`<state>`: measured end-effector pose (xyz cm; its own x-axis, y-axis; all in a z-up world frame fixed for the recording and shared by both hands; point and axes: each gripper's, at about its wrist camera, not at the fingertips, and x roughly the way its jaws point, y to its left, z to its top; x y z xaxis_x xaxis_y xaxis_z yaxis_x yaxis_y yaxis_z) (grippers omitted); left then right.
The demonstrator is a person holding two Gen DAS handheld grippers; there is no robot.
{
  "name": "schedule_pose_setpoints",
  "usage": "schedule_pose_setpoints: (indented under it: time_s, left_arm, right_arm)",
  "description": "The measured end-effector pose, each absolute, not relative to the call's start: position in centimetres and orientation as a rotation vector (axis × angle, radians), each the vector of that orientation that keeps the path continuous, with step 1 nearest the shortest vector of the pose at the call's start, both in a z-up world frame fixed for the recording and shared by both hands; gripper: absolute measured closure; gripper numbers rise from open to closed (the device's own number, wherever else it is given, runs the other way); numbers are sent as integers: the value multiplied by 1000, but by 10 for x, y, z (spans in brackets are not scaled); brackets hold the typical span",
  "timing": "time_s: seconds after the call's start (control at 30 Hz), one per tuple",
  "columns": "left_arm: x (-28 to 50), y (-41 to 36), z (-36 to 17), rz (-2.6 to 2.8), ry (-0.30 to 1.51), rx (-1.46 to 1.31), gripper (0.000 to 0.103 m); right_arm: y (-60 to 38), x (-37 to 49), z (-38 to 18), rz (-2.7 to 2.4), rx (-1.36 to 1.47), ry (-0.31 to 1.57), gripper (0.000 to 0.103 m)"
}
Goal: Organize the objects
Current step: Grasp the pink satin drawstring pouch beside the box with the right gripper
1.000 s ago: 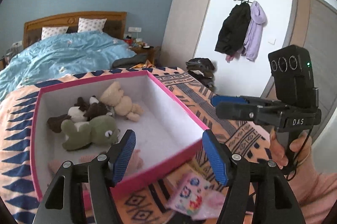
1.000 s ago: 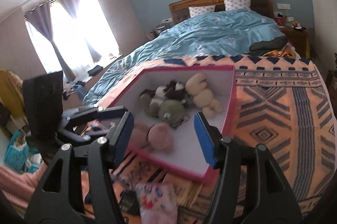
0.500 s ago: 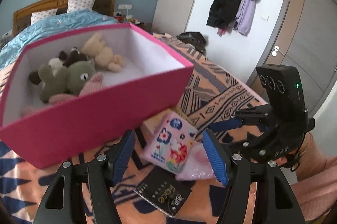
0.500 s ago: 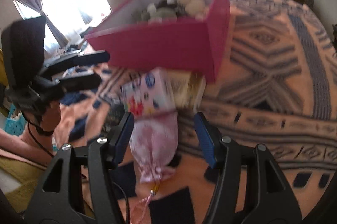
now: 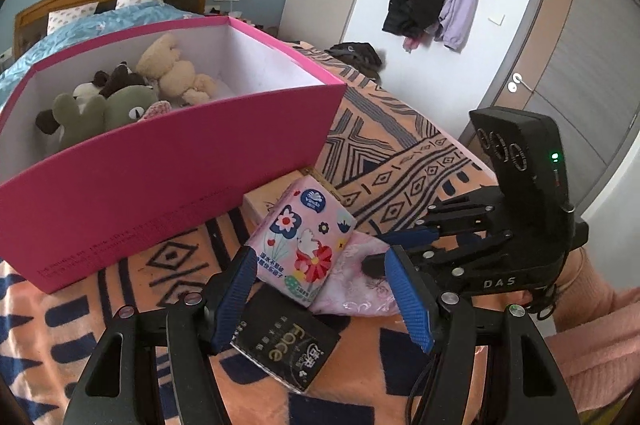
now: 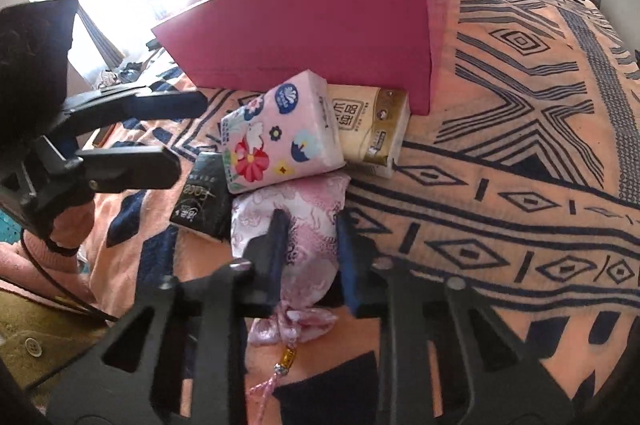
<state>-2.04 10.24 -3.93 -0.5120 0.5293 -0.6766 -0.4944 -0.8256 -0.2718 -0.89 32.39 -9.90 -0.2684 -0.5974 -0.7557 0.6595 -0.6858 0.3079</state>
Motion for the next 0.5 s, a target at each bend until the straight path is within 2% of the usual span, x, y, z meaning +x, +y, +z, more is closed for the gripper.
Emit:
schedule_pose_setpoints:
  time_s: [0.27, 0.5]
  left_arm:
    - [-12, 116, -36, 2264, -29, -1030, 35]
    - [-10, 126, -32, 2195, -54, -1012, 35]
  right_arm:
    - [348, 5, -77, -2100, 1118, 75, 86]
    - [365, -2, -48, -2164, 1030, -14, 87]
